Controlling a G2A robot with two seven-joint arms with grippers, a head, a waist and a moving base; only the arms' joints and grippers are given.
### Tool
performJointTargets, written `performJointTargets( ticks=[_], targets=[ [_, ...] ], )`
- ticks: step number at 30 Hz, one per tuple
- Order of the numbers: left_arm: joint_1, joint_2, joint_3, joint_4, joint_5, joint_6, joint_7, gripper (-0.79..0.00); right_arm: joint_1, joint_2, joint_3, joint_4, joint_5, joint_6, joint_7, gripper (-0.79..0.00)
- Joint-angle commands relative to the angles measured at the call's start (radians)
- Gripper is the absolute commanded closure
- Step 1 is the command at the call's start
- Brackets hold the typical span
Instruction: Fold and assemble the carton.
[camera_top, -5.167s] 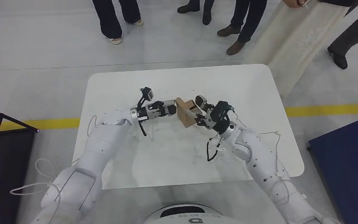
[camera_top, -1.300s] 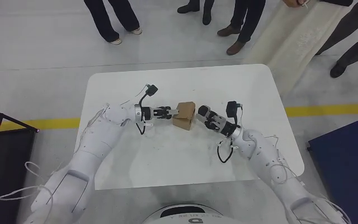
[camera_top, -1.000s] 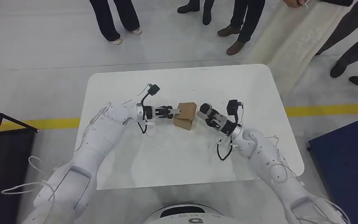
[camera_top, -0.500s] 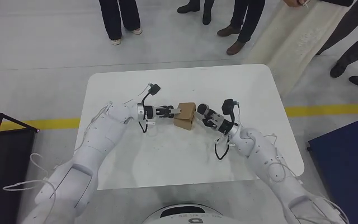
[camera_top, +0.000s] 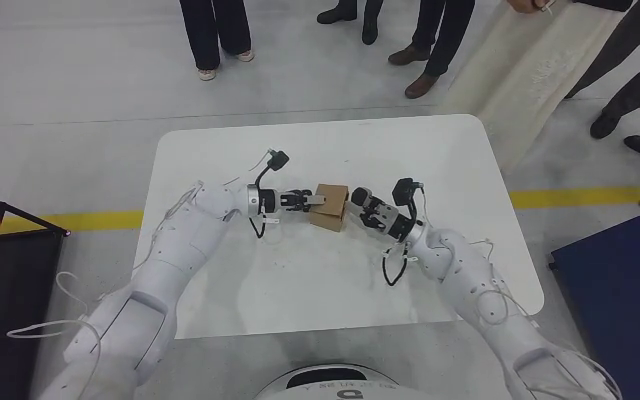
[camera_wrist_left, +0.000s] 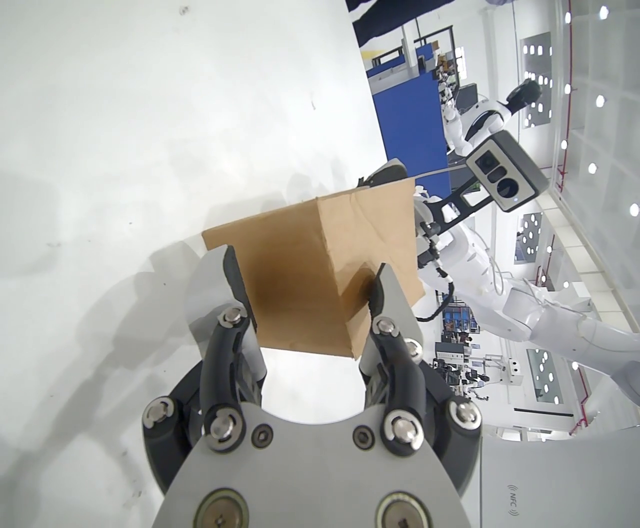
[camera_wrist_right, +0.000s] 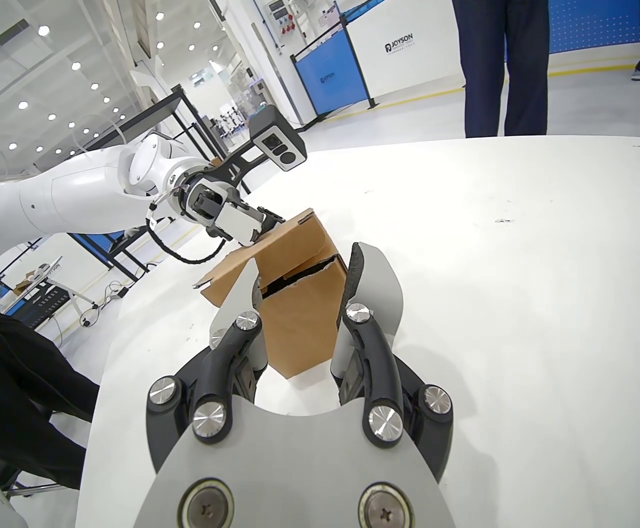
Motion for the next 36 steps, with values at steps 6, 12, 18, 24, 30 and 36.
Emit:
performJointTargets(
  ticks=[6, 12, 18, 24, 30, 36],
  targets=[
    [-0.001, -0.001, 0.003, 0.003, -0.003, -0.002, -0.001, -0.511, 0.006, -0.004, -0.002, 0.012, -0.002, 0.0, 0.008, -0.372],
    [-0.004, -0.001, 0.009, 0.006, 0.016, 0.001, 0.007, -0.511, 0.008, -0.007, -0.003, 0.017, -0.01, 0.009, 0.014, -0.379],
    [-0.003, -0.002, 0.012, 0.005, 0.017, -0.001, 0.009, -0.511, 0.004, -0.007, 0.005, 0.015, -0.015, 0.015, 0.003, -0.385],
    [-0.002, -0.002, 0.014, 0.004, 0.019, -0.003, 0.01, -0.508, -0.004, -0.005, 0.015, 0.013, -0.023, 0.02, 0.002, -0.385],
    [0.0, -0.001, 0.016, 0.003, 0.022, -0.001, 0.013, -0.511, -0.01, -0.005, 0.021, 0.006, -0.027, 0.021, 0.0, -0.388],
    [0.002, -0.001, 0.018, 0.003, 0.023, -0.002, 0.015, -0.502, -0.019, -0.004, 0.037, -0.017, -0.035, 0.041, -0.036, -0.391]
  ],
)
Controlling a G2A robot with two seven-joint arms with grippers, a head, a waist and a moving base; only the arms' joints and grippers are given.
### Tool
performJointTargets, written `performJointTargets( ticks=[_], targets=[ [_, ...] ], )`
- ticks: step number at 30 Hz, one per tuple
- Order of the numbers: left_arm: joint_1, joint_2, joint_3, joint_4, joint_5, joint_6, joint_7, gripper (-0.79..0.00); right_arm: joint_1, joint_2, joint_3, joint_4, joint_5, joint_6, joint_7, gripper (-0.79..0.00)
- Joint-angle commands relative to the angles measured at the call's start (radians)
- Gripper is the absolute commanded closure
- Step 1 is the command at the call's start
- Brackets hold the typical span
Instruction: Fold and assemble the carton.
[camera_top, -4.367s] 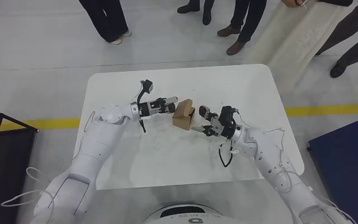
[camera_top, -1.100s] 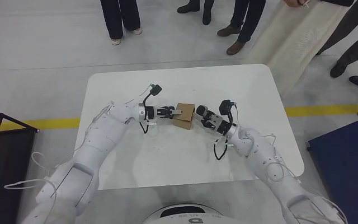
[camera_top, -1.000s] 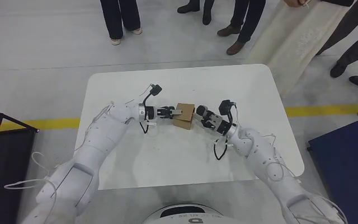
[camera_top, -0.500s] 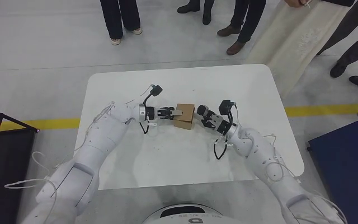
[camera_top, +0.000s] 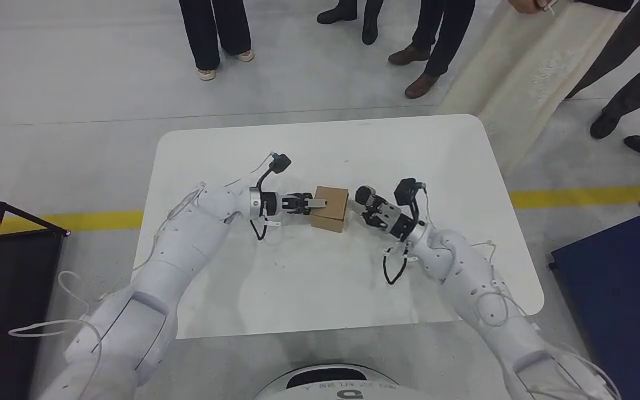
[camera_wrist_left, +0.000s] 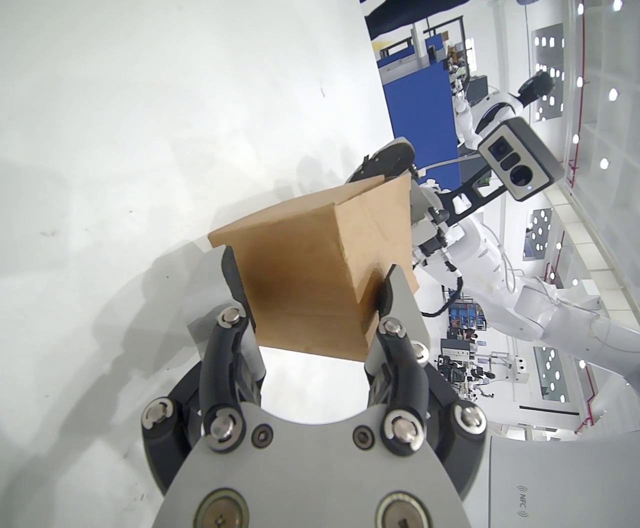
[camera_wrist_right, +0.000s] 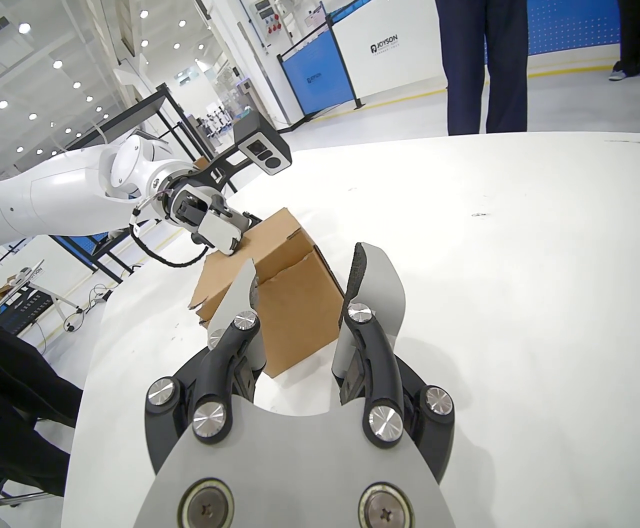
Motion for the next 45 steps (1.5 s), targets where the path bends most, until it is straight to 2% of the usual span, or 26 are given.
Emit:
performJointTargets(
  ticks=[1, 7, 11, 18, 24, 27, 28, 29, 30, 31, 33, 34, 35, 36, 41, 45],
  targets=[
    [0.001, 0.0, 0.0, 0.0, -0.001, -0.001, 0.001, -0.499, -0.003, 0.0, 0.006, -0.012, -0.003, 0.007, -0.013, -0.397],
    [0.003, 0.001, 0.0, -0.005, 0.0, -0.005, 0.003, -0.499, -0.006, 0.003, 0.011, -0.054, -0.043, 0.022, -0.004, -0.431],
    [0.006, 0.002, 0.001, -0.011, 0.0, -0.004, 0.004, -0.496, 0.006, 0.002, 0.01, -0.062, -0.068, 0.073, 0.048, -0.468],
    [0.011, 0.003, -0.001, -0.017, -0.001, -0.004, 0.009, -0.486, 0.01, 0.0, 0.006, -0.059, -0.069, 0.12, 0.121, -0.57],
    [0.016, 0.004, 0.001, -0.026, 0.003, -0.002, 0.011, -0.493, -0.008, 0.008, 0.032, -0.104, -0.075, 0.108, 0.092, -0.579],
    [0.018, 0.005, -0.004, -0.034, -0.011, -0.006, 0.016, -0.551, -0.025, 0.012, 0.045, -0.13, -0.08, 0.1, 0.069, -0.566],
    [0.019, 0.006, -0.01, -0.036, -0.027, -0.008, 0.016, -0.6, -0.032, 0.013, 0.051, -0.138, -0.079, 0.092, 0.06, -0.557],
    [0.021, 0.007, -0.018, -0.039, -0.046, -0.01, 0.014, -0.739, -0.039, 0.015, 0.057, -0.145, -0.075, 0.081, 0.05, -0.539],
    [0.021, 0.009, -0.027, -0.04, -0.061, -0.012, 0.01, -0.785, -0.046, 0.017, 0.063, -0.152, -0.066, 0.061, 0.037, -0.502],
    [0.022, 0.012, -0.039, -0.042, -0.083, -0.015, 0.007, -0.785, -0.052, 0.019, 0.07, -0.157, -0.057, 0.034, 0.026, -0.397],
    [0.028, 0.022, -0.072, -0.046, -0.137, -0.025, -0.006, -0.785, -0.06, 0.024, 0.086, -0.169, -0.056, 0.0, 0.011, -0.311],
    [0.031, 0.031, -0.096, -0.045, -0.159, -0.035, -0.013, -0.785, -0.066, 0.027, 0.093, -0.177, -0.052, -0.024, 0.004, -0.219],
    [0.033, 0.036, -0.11, -0.046, -0.17, -0.043, -0.015, -0.785, -0.068, 0.028, 0.097, -0.179, -0.051, -0.028, 0.002, -0.037],
    [0.044, 0.047, -0.142, -0.052, -0.204, -0.063, -0.018, -0.785, -0.072, 0.03, 0.103, -0.186, -0.057, -0.03, 0.001, 0.0],
    [0.108, 0.092, -0.249, -0.086, -0.284, -0.103, -0.07, -0.785, -0.086, 0.035, 0.11, -0.195, -0.073, -0.063, 0.016, 0.0],
    [0.185, 0.121, -0.306, -0.127, -0.307, -0.101, -0.11, -0.785, -0.09, 0.04, 0.114, -0.138, -0.07, -0.059, 0.084, 0.0]
  ],
)
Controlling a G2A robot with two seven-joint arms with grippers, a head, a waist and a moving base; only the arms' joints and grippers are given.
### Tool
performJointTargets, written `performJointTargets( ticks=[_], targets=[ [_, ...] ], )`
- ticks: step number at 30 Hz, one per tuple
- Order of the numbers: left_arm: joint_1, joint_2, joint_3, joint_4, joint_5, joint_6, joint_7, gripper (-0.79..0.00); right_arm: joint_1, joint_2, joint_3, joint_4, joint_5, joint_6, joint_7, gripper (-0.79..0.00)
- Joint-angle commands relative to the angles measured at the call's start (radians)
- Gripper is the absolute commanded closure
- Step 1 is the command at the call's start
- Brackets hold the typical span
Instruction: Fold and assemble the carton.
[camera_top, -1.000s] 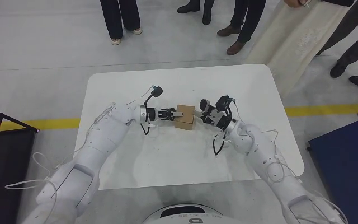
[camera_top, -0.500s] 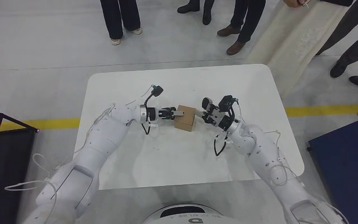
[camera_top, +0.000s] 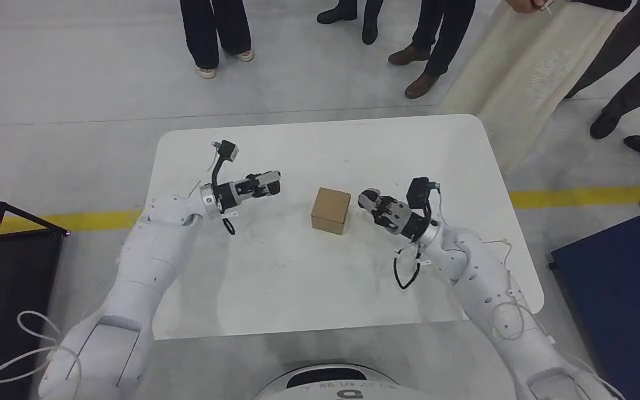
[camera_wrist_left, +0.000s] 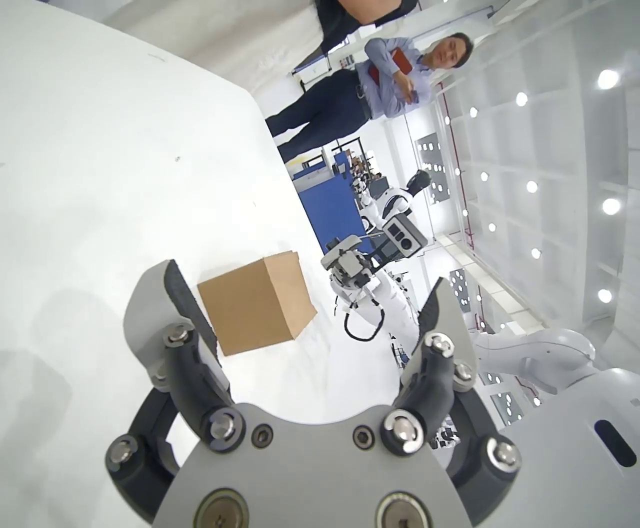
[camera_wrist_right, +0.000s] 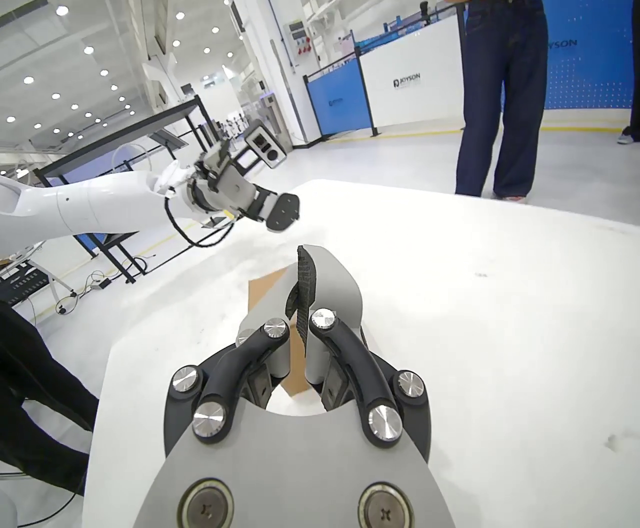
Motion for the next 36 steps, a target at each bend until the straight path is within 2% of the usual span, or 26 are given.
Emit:
performJointTargets(
  ticks=[1, 7, 12, 18, 23, 30, 32, 36],
  targets=[
    [0.038, 0.01, -0.015, -0.018, -0.001, 0.01, -0.012, -0.785, 0.004, 0.0, -0.009, 0.028, 0.004, 0.004, 0.051, 0.0],
    [0.096, 0.019, -0.015, -0.072, 0.006, 0.039, -0.004, -0.785, 0.029, -0.017, -0.069, 0.043, 0.033, 0.032, 0.101, 0.0],
    [0.103, 0.021, -0.008, -0.093, 0.016, 0.049, 0.0, -0.785, 0.047, -0.027, -0.103, 0.045, 0.032, 0.041, 0.099, 0.0],
    [0.1, 0.024, -0.01, -0.096, 0.004, 0.047, 0.006, -0.785, 0.03, -0.022, -0.083, 0.047, 0.023, 0.044, 0.07, 0.0],
    [0.114, 0.02, 0.016, -0.117, -0.024, 0.067, -0.027, -0.785, 0.045, -0.034, -0.134, 0.027, 0.028, 0.02, 0.094, 0.0],
    [0.152, 0.025, 0.027, -0.154, -0.1, 0.129, -0.128, -0.785, 0.069, -0.015, -0.023, 0.093, 0.055, 0.059, 0.006, 0.0],
    [0.157, 0.027, 0.036, -0.171, -0.091, 0.143, -0.151, -0.785, 0.097, -0.021, -0.036, 0.123, 0.067, 0.051, 0.017, 0.0],
    [0.147, 0.021, 0.06, -0.184, -0.072, 0.153, -0.129, -0.785, 0.153, -0.042, -0.097, 0.185, 0.087, 0.028, 0.046, 0.0]
  ],
)
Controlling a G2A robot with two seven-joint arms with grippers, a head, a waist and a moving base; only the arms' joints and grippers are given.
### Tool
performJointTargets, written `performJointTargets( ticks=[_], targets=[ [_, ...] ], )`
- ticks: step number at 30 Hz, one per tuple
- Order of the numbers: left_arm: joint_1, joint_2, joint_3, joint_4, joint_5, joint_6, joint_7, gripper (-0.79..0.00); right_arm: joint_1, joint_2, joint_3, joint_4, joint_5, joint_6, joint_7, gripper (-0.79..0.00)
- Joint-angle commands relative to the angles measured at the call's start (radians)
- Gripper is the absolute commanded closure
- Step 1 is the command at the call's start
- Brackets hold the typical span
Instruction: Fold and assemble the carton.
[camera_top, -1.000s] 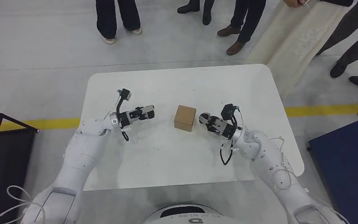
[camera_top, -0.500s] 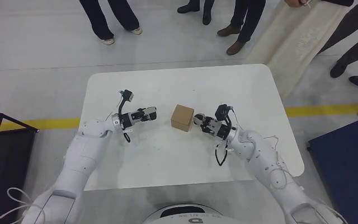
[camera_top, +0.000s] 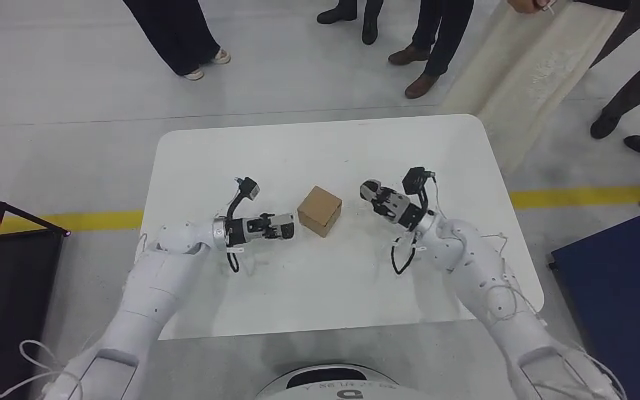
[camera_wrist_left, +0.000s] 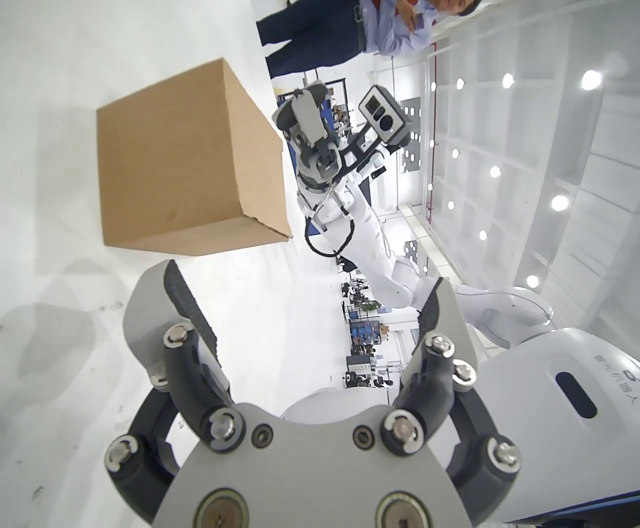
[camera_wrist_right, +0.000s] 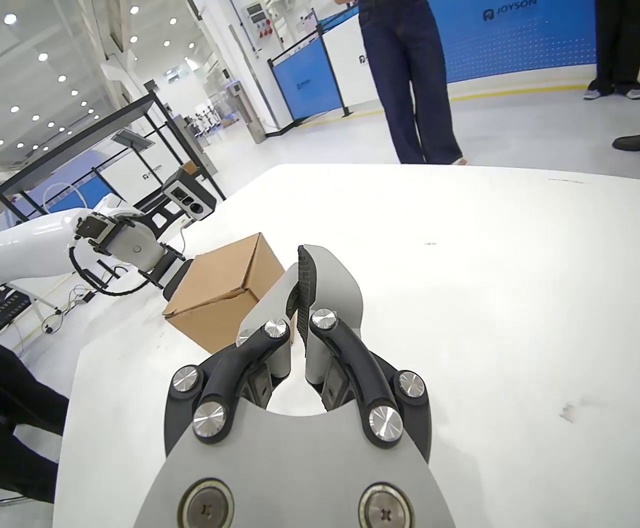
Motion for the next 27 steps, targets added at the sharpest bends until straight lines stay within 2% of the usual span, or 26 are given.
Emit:
performJointTargets(
  ticks=[1, 9, 13, 27],
  targets=[
    [-0.013, -0.006, 0.018, 0.003, 0.01, 0.005, 0.023, -0.785, 0.03, -0.012, -0.032, 0.037, 0.01, -0.01, 0.009, 0.0],
    [-0.103, -0.044, 0.101, 0.078, 0.005, -0.012, 0.092, -0.785, 0.109, -0.041, -0.094, 0.156, 0.033, -0.082, 0.002, 0.0],
    [-0.14, -0.056, 0.119, 0.123, 0.012, -0.032, 0.125, -0.785, 0.129, -0.047, -0.11, 0.194, 0.047, -0.158, 0.024, 0.0],
    [-0.226, -0.083, 0.147, 0.212, 0.012, -0.069, 0.184, -0.785, 0.1, -0.027, -0.157, 0.129, 0.096, -0.158, 0.073, 0.0]
  ],
)
